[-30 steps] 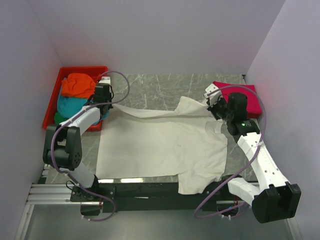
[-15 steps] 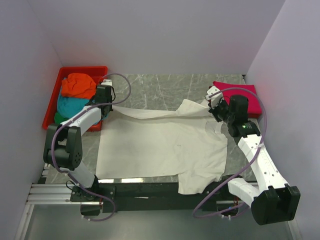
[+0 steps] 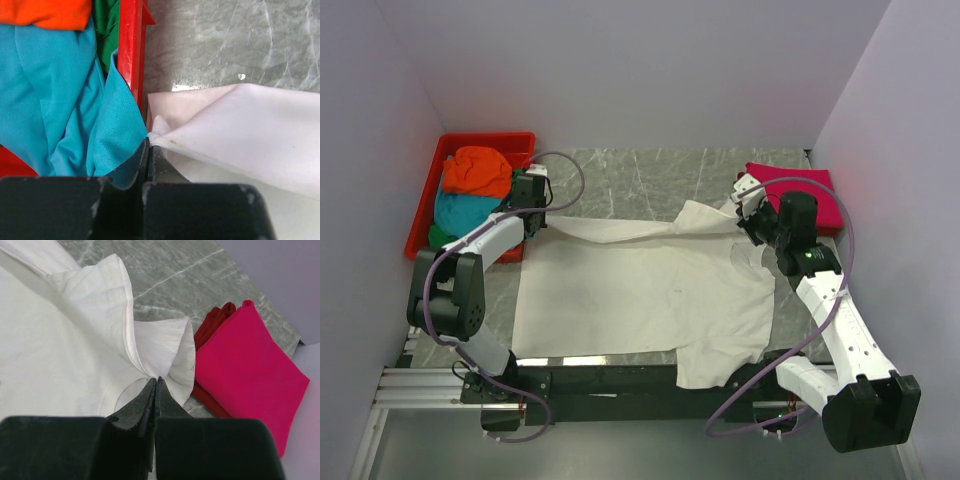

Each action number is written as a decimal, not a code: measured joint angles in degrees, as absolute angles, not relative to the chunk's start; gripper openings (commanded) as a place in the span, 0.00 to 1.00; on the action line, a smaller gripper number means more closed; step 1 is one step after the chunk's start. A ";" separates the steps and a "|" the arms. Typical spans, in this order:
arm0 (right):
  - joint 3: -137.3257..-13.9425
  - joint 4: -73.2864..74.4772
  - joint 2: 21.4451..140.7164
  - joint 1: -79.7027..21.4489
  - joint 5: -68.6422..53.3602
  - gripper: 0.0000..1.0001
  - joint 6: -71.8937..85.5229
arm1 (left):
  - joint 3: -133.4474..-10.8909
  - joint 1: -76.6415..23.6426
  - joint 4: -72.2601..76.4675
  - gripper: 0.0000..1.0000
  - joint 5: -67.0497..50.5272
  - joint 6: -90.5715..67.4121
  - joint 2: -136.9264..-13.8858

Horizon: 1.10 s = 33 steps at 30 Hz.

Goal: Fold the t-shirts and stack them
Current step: Fold the tshirt

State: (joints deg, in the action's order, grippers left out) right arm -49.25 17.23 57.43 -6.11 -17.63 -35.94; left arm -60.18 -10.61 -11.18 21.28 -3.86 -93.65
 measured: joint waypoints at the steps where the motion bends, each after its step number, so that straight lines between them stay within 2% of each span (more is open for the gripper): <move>1: -49.15 17.23 57.36 -6.11 -17.61 0.00 -36.01 | -60.12 -10.61 -11.27 0.01 21.26 -3.81 -93.62; 9: -48.45 17.21 57.17 -5.65 -17.37 0.00 -36.12 | -58.76 -10.66 -12.03 0.01 20.84 -3.57 -93.23; 11: -48.45 17.19 57.17 -5.43 -17.39 0.00 -36.14 | -58.72 -10.72 -12.29 0.04 20.58 -3.51 -93.19; 14: -48.42 17.19 57.17 -5.21 -17.39 0.00 -36.14 | -58.41 -10.79 -13.21 0.33 19.09 -2.63 -92.25; 15: -48.42 17.19 57.17 -5.19 -17.39 0.00 -36.14 | -57.98 -10.83 -13.65 0.49 18.37 -2.35 -91.29; 18: -48.34 17.17 57.19 -5.19 -17.45 0.00 -36.34 | -56.27 -10.98 -15.03 0.67 15.46 -2.48 -85.69; 26: -48.21 17.61 57.45 -4.97 -18.57 0.00 -38.30 | -55.79 -11.14 -14.79 0.69 8.64 -2.66 -66.81; 33: -47.46 19.66 57.52 -4.93 -21.67 0.00 -42.09 | -54.94 -11.20 -15.05 0.69 7.07 -3.88 -61.84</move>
